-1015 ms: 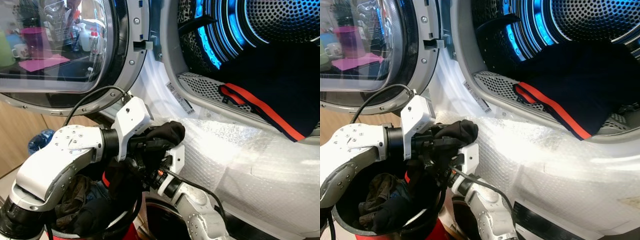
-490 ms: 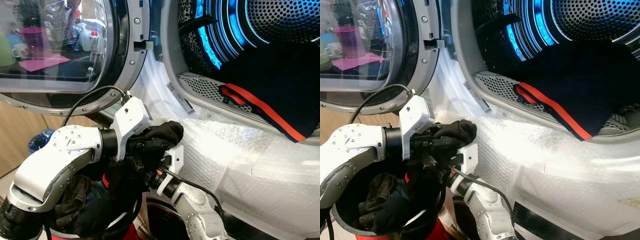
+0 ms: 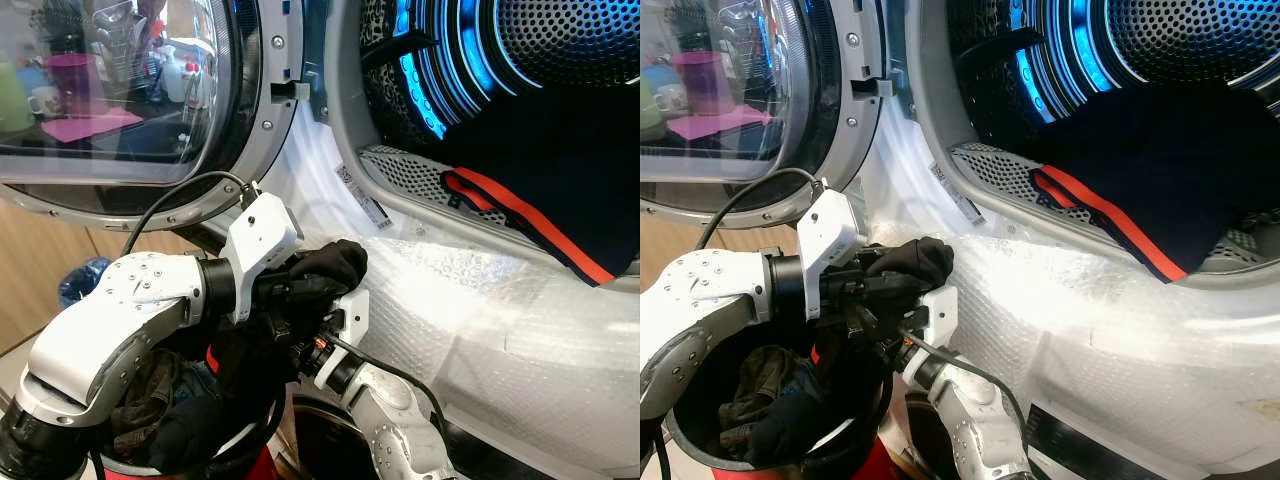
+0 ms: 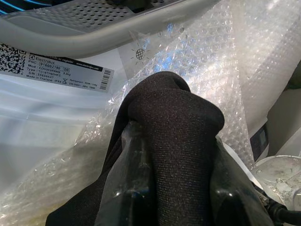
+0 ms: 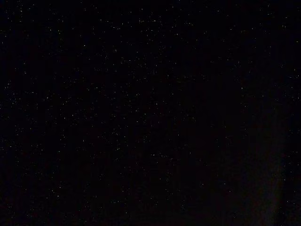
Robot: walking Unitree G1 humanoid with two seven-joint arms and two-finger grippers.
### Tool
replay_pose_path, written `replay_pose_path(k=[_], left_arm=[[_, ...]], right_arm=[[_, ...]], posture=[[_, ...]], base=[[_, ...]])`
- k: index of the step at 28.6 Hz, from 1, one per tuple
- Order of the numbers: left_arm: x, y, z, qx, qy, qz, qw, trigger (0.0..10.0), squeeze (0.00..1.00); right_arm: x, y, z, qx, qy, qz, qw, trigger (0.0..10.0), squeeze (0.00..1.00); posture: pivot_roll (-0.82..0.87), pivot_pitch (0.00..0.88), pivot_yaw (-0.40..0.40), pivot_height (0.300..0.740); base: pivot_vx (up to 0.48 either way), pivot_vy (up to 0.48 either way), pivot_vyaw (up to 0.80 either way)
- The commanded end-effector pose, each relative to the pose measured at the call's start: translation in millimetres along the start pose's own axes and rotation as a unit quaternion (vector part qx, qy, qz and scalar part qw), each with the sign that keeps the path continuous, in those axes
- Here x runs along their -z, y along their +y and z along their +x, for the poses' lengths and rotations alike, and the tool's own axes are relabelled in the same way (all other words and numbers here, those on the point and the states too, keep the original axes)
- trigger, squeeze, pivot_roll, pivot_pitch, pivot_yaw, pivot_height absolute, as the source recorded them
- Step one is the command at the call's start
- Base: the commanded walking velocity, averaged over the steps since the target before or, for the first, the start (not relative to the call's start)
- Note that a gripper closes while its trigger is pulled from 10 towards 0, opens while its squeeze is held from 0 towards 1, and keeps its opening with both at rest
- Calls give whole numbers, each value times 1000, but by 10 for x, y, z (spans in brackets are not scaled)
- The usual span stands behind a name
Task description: Clothes washing
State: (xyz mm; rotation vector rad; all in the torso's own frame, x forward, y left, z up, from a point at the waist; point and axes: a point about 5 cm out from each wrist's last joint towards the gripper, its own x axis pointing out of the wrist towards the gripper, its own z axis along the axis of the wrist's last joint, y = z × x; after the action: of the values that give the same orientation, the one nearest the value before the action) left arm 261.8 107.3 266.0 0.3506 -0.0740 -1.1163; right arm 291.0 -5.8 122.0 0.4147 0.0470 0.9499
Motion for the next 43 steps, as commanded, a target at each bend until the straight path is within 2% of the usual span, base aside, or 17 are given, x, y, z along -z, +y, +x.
replay_pose_path(k=[1,2,9,10,11,16,21,24,26,28,30,33,36,38,40,43], left_arm=[[-155,-131,32,31,-44,35,998,9569,0],[-149,-132,32,29,-44,35,998,10000,0],[-109,-121,7,15,-44,31,998,10000,0],[-111,-126,1,15,-47,27,998,10000,745],[-112,-129,-4,16,-48,24,998,10000,1000],[-116,-121,-51,11,-48,22,999,10000,1000],[-36,-130,-224,-2,-36,1,999,10000,1000],[64,-131,-412,-33,-18,-22,999,10000,1000],[90,-117,-496,-54,-15,-31,998,10000,1000],[118,-101,-673,-93,-17,-49,994,10000,1000],[110,-112,-756,-106,-23,-56,993,10000,1000],[94,-216,-934,-112,-26,-69,991,10000,1000],[190,-358,-1133,-110,14,-93,989,10000,1000],[236,-396,-1182,-110,30,-101,988,10000,1000],[375,-402,-1312,-147,72,-117,979,10000,1000],[621,-237,-1522,-268,94,-140,948,10000,1000]], right_arm=[[64,46,64,-8,16,13,1000,0,0],[52,37,69,-7,14,13,1000,0,0],[18,-2,78,-5,8,10,1000,0,0],[19,-3,78,-5,7,10,1000,0,0],[19,-4,79,-5,7,10,1000,0,0],[9,-5,80,-8,0,15,1000,0,0],[-38,7,12,-40,-17,29,999,0,0],[-90,17,-79,-77,-23,30,996,0,0],[-90,4,-111,-82,-20,27,996,0,0],[-76,-35,-156,-79,-11,19,997,0,0],[-64,-54,-177,-76,-8,17,997,0,0],[-42,-85,-207,-68,-4,20,997,0,0],[-29,-82,-211,-72,-1,24,997,0,0],[-29,-77,-210,-74,-1,25,997,0,0],[-33,-70,-211,-82,0,25,996,0,0],[-64,-46,-229,-102,0,21,995,0,0]], posture=[[240,0,-80,740],[241,0,-81,740],[244,0,-85,740],[246,0,-86,740],[246,0,-86,740],[249,0,-86,740],[246,0,-79,740],[238,0,-72,740],[233,0,-69,740],[230,0,-67,740],[232,0,-68,740],[241,0,-69,740],[249,0,-69,740],[255,0,-69,740],[260,0,-67,740],[267,0,-70,740]], base=[[0,0,0],[0,0,0],[0,0,0],[0,0,0],[0,0,0],[0,0,0],[0,0,0],[0,0,0],[0,0,0],[0,0,0],[0,0,0],[0,0,0],[0,0,0],[0,0,0],[0,0,0],[0,0,0]])
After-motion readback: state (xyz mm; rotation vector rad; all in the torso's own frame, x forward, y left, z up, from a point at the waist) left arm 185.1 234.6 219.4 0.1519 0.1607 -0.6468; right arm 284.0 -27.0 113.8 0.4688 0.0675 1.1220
